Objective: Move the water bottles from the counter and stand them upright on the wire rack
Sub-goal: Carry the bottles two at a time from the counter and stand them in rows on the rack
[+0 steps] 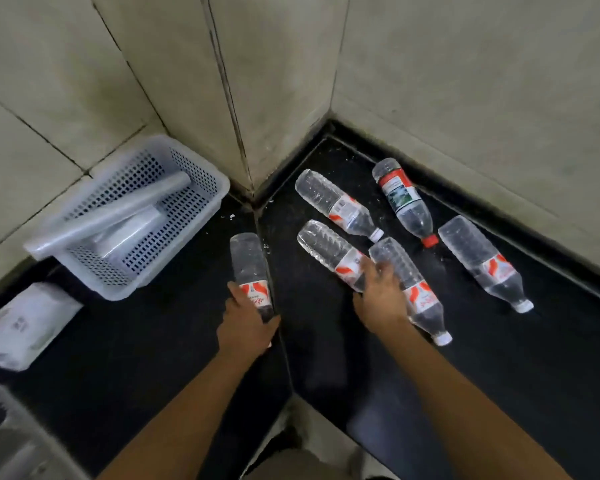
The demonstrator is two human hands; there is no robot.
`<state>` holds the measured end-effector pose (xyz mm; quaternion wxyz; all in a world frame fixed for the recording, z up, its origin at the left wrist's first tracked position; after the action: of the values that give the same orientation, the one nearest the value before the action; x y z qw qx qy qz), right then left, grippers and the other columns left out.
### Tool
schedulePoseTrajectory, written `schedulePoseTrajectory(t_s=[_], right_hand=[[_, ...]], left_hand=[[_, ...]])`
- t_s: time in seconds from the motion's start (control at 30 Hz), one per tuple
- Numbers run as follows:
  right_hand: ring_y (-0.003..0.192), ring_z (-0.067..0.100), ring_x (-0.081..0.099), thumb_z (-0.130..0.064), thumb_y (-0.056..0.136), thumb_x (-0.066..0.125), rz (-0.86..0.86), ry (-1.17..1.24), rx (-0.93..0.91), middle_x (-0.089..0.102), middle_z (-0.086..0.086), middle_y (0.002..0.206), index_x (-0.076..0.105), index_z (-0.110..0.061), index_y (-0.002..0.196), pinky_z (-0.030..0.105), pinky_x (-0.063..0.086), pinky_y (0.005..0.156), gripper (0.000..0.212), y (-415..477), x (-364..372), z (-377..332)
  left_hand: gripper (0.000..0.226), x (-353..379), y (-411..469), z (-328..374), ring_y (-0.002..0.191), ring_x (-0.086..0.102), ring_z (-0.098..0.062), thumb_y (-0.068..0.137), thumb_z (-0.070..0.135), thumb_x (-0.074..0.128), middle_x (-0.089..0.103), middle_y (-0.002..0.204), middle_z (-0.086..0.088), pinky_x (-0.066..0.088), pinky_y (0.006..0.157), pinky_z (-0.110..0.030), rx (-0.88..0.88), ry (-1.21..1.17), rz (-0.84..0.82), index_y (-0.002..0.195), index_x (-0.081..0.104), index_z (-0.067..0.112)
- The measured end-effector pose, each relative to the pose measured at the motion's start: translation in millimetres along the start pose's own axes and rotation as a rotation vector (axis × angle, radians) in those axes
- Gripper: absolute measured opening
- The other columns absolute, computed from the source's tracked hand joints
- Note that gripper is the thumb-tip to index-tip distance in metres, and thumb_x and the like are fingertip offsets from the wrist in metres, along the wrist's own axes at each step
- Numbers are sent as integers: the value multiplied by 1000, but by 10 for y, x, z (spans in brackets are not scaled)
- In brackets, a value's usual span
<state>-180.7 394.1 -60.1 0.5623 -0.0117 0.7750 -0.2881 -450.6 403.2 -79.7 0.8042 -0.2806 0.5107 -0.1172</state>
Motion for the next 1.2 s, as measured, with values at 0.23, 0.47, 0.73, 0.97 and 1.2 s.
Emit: schedulePoseTrajectory(t_s=[0.23,0.47,0.73,0.97,1.2], right_hand=[[119,39,58,-5,93,58,-37,-66,76,49,22,138,10,-32,153,51,51,92,81,25,73,-45],[126,35,58,-35,90,74,-115,295,6,52,13,145,22,-30,158,42,47,106,86,-135,-147,3],[113,32,63,-38,98,61,261,609,-59,71,11,118,65,-18,127,31,43,90,36,-491,-934,35],[79,19,63,-41,91,69,264,464,-156,60,-11,72,64,-32,81,26,37,66,14,-958,-1225,346],[94,22,60,-50,81,78,246,513,-100,66,-1,96,58,-21,97,33,44,74,38,-1183,-1064,806]], left_hand=[[121,-15,121,25,120,54,-39,86,51,69,34,144,-21,48,95,-47,55,-44,-45,154,-24,16],[106,-355,98,56,119,56,-40,87,33,74,38,142,-17,48,94,-47,115,-97,21,159,-3,25],[69,-993,-360,434,106,64,-32,70,32,87,68,116,-12,47,84,-36,239,-146,215,126,51,16],[64,-853,-947,965,106,64,-22,69,22,89,67,118,-5,53,93,-34,466,145,73,128,62,21],[61,-492,-1146,1299,102,60,-23,60,24,88,60,109,-4,55,83,-35,586,71,32,104,51,45]])
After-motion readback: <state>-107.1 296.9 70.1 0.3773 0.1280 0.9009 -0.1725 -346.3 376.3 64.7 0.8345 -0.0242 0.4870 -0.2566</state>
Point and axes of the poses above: each hand's wrist, its own y-axis towards the middle knuckle, its own x-axis out of the palm, z = x × y, the point moved 6 cm from there along y, towards the middle knuckle
